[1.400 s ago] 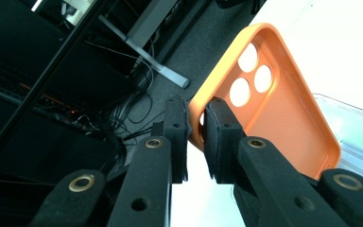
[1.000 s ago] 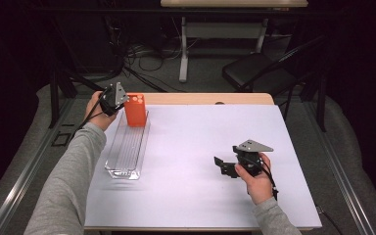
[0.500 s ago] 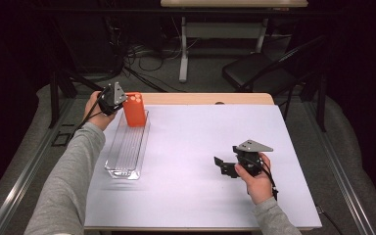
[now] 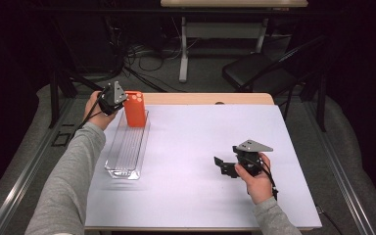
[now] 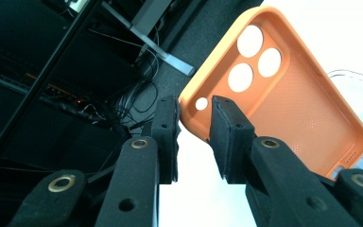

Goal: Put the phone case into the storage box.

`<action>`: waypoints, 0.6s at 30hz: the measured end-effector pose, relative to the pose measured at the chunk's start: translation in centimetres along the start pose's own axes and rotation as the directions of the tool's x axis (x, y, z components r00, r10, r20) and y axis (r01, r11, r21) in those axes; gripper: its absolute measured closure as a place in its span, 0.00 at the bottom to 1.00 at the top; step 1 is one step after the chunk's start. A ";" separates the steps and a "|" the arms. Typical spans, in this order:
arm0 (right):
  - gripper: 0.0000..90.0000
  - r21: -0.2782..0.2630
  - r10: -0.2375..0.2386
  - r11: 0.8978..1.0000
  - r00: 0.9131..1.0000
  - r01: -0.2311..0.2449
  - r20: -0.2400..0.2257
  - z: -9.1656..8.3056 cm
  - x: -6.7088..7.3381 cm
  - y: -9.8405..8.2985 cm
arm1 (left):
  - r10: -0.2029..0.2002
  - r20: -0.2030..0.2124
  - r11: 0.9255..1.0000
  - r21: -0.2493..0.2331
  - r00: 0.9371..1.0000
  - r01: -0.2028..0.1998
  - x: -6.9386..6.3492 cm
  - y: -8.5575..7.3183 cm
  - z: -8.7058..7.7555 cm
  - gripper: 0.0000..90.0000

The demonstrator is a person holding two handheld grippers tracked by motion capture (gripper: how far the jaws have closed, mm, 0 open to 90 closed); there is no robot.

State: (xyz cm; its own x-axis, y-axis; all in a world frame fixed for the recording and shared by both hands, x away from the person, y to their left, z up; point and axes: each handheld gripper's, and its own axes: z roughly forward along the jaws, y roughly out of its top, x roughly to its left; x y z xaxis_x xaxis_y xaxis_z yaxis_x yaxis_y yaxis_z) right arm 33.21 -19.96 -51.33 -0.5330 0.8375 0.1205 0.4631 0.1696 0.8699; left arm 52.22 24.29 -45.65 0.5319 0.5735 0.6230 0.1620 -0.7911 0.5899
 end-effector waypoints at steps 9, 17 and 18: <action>0.17 -0.001 -0.001 1.000 1.000 0.001 0.001 -0.1 0.0 0.0 | -0.032 -0.008 0.999 0.007 0.999 0.032 0.1 0.0 -0.2 0.72; 0.17 -0.001 -0.001 1.000 1.000 0.001 0.001 -0.1 0.1 0.0 | -0.067 -0.001 0.998 -0.002 0.998 0.067 0.4 0.1 -0.5 0.60; 0.17 -0.001 -0.002 1.000 1.000 0.002 0.000 -0.1 0.1 0.0 | -0.068 0.000 0.998 0.000 0.998 0.068 0.5 0.1 -0.5 0.59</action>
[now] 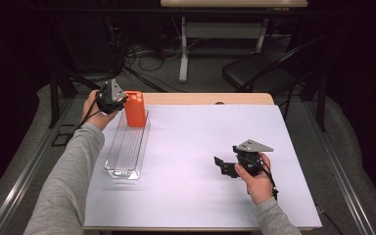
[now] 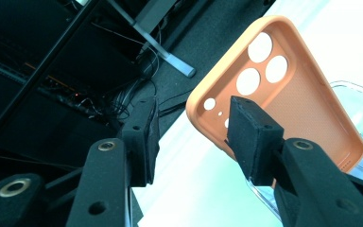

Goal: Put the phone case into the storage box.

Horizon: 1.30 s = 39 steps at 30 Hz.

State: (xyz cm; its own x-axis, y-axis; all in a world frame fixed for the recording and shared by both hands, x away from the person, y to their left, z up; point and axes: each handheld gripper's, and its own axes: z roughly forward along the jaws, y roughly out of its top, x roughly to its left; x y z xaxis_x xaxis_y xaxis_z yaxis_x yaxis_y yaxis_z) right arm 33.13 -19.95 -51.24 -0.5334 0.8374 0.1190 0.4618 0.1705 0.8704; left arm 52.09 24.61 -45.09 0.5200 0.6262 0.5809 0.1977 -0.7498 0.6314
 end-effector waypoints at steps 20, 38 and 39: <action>0.17 -0.010 0.001 1.000 1.000 -0.001 0.000 0.0 0.0 0.0 | -0.026 -0.018 1.000 -0.008 1.000 0.026 0.3 0.4 -0.8 0.54; 0.17 -0.018 -0.005 1.000 1.000 0.005 0.006 -0.2 0.1 0.0 | -0.106 -0.010 0.994 -0.010 0.994 0.106 0.5 1.1 -2.5 0.49; 0.17 -0.017 -0.006 1.000 1.000 0.006 0.006 -0.2 0.0 0.0 | -0.110 -0.006 0.994 -0.006 0.994 0.110 0.5 1.1 -2.6 0.49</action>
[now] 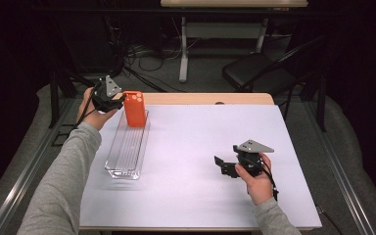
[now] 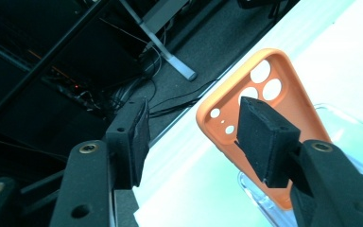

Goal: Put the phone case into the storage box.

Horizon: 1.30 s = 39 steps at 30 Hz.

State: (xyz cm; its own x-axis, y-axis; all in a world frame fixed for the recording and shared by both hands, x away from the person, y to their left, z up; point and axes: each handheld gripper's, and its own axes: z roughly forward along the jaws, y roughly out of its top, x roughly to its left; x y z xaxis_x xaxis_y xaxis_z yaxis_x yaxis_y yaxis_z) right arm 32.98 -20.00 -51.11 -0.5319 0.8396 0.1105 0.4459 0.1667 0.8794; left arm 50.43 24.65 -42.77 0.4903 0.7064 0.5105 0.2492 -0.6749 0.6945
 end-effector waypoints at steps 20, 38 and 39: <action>0.17 -0.015 -0.003 1.000 1.000 0.003 0.013 -0.2 0.0 0.2 | -0.226 0.167 0.969 -0.060 0.960 0.239 -0.1 1.4 -2.1 0.38; 0.17 -0.030 -0.007 1.000 1.000 0.008 0.019 -0.7 0.4 0.8 | -0.327 0.343 0.933 -0.030 0.881 0.358 -1.0 2.4 -4.0 0.32; 0.17 -0.030 -0.006 1.000 1.000 0.007 0.020 -0.7 0.4 0.8 | -0.333 0.348 0.930 -0.031 0.876 0.366 -1.0 2.5 -4.1 0.31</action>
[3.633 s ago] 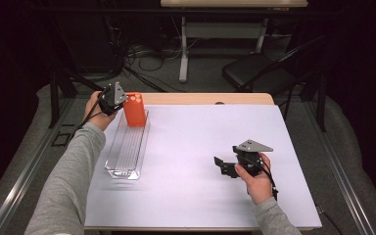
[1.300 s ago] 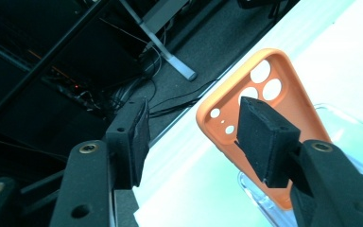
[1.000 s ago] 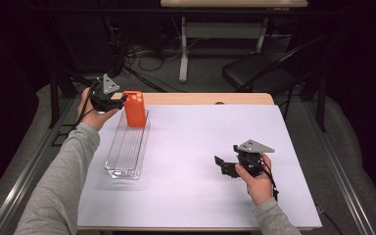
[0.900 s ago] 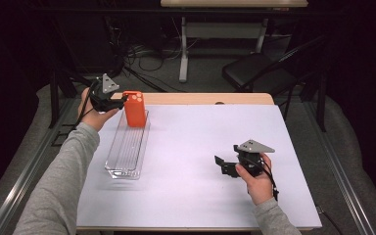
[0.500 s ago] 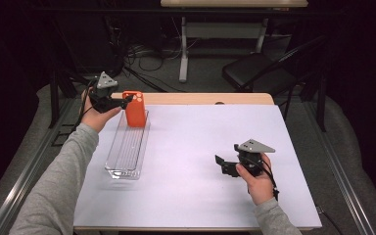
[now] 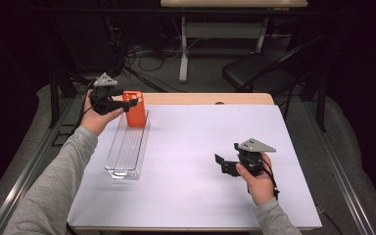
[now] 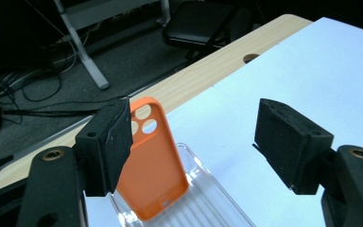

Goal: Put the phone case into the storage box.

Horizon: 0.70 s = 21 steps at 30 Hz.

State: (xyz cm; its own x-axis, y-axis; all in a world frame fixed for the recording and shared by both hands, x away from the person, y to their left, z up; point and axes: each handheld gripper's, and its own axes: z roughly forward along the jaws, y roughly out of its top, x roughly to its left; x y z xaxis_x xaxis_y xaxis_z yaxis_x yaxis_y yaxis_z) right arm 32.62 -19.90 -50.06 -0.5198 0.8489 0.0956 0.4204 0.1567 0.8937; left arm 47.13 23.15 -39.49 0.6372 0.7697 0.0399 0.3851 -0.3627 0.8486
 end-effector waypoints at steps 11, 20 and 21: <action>0.17 -0.008 0.013 1.000 1.000 -0.013 0.003 -0.6 -0.1 0.1 | -0.033 0.066 0.999 -0.019 0.997 0.035 -1.1 0.2 -0.5 0.26; 0.16 -0.011 0.013 1.000 1.000 -0.013 0.005 -1.0 -0.1 0.1 | -0.042 0.087 0.999 -0.019 0.995 0.043 -1.7 0.3 -0.5 0.19; 0.16 -0.015 0.016 1.000 1.000 -0.016 0.007 -1.1 -0.1 0.2 | -0.039 0.091 0.999 -0.019 0.995 0.041 -1.8 0.3 -0.6 0.17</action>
State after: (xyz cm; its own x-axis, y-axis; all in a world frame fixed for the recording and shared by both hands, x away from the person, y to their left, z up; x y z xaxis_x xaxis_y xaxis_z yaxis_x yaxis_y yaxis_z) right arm 31.90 -20.53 -49.43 -0.5082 0.8546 0.1068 0.4169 0.1356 0.8988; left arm 45.74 22.00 -39.02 0.6799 0.7322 -0.0416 0.3982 -0.3209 0.8593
